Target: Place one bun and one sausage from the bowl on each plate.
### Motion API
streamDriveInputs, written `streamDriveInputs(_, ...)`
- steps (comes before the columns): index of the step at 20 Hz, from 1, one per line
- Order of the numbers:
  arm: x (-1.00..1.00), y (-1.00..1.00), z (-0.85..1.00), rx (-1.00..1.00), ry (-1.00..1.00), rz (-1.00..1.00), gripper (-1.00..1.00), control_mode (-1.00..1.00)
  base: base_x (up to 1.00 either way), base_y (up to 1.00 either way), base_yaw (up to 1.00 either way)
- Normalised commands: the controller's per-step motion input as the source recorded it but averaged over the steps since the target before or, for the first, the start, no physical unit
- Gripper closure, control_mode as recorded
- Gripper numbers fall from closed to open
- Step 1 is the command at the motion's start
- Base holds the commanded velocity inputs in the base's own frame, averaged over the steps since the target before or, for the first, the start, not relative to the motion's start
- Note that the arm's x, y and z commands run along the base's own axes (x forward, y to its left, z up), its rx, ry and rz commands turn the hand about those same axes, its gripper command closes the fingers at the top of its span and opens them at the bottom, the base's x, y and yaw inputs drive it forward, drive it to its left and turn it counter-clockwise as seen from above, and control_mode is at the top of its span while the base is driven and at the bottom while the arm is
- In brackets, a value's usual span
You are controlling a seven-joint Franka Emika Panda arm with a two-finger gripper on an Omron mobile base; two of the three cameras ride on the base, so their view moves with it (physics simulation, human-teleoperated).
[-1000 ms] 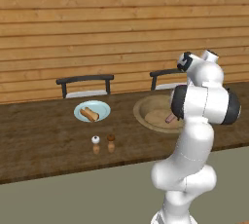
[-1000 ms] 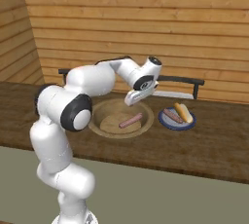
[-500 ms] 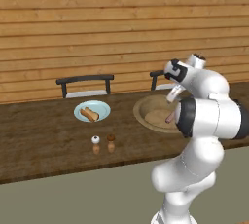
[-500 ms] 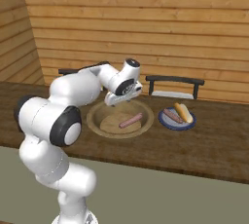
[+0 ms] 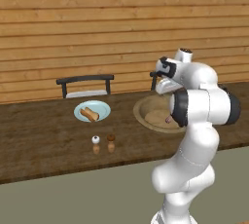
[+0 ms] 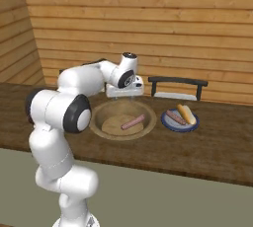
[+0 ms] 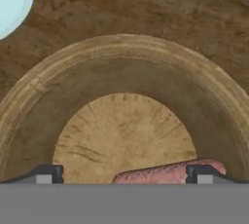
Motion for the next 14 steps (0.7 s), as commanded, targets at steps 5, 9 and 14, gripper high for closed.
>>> streamDriveInputs(5,0.31,-0.22,-0.1,0.0,0.16,-0.53,-1.0,-1.0,0.0,0.0,0.0)
streamDriveInputs(9,-0.85,-0.36,-0.31,-0.06,-0.14,-0.24,-1.0,-1.0,0.0,0.0,0.0)
streamDriveInputs(14,-0.47,-0.04,-0.44,-0.21,-0.21,-0.09,-1.0,-1.0,0.0,0.0,0.0)
